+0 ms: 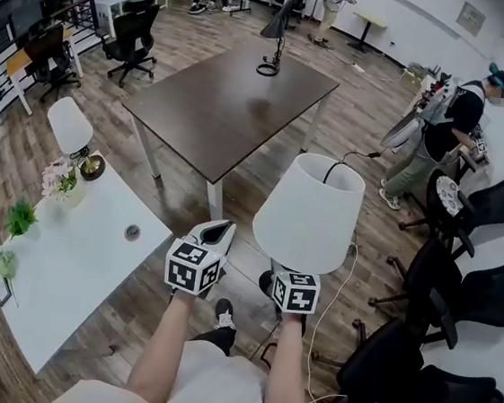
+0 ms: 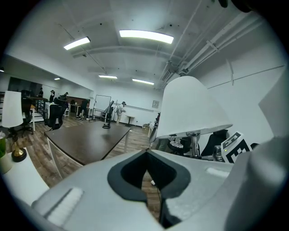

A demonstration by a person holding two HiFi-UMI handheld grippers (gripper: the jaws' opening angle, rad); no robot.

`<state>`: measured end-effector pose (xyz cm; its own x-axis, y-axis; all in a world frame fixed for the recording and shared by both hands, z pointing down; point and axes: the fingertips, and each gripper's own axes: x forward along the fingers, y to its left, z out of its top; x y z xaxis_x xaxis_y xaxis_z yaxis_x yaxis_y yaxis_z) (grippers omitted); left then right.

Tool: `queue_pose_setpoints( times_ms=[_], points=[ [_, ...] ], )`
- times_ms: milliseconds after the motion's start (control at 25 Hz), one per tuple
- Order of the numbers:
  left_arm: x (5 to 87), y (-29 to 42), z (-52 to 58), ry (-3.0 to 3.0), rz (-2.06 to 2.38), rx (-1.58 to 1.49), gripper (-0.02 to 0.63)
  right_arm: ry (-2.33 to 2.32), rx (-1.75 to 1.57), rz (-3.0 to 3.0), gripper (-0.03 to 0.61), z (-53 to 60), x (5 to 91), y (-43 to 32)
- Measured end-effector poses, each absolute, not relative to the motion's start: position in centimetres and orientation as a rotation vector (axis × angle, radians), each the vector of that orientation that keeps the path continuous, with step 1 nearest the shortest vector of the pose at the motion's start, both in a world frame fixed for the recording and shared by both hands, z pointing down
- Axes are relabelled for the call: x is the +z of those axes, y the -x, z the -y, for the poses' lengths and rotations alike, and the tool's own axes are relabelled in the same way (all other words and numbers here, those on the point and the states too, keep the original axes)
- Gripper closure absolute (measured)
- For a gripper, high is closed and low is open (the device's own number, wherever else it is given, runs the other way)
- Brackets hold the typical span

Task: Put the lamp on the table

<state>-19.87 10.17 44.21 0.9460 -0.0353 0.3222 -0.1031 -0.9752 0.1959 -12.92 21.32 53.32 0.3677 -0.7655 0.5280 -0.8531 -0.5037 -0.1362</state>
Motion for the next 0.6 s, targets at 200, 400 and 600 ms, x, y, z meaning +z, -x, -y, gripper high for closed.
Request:
queue_pose_setpoints(
  times_ms=[200, 400, 600],
  points=[
    [45.0, 15.4, -7.2, -2.884, 0.1, 0.5, 0.614, -2.464, 0.828, 1.427, 0.448, -19.1, 54.1, 7.9],
    [45.5, 12.2, -4.0, -2.868, 0.137, 0.494, 0.614, -2.468, 0.83, 1.429, 0.448, -16.3, 54.5, 3.5],
    [45.9, 11.3, 0.6, -2.846, 0.216, 0.467, 0.614, -2.461, 0.814, 1.446, 0.446, -12.5, 54.5, 0.8]
  ],
)
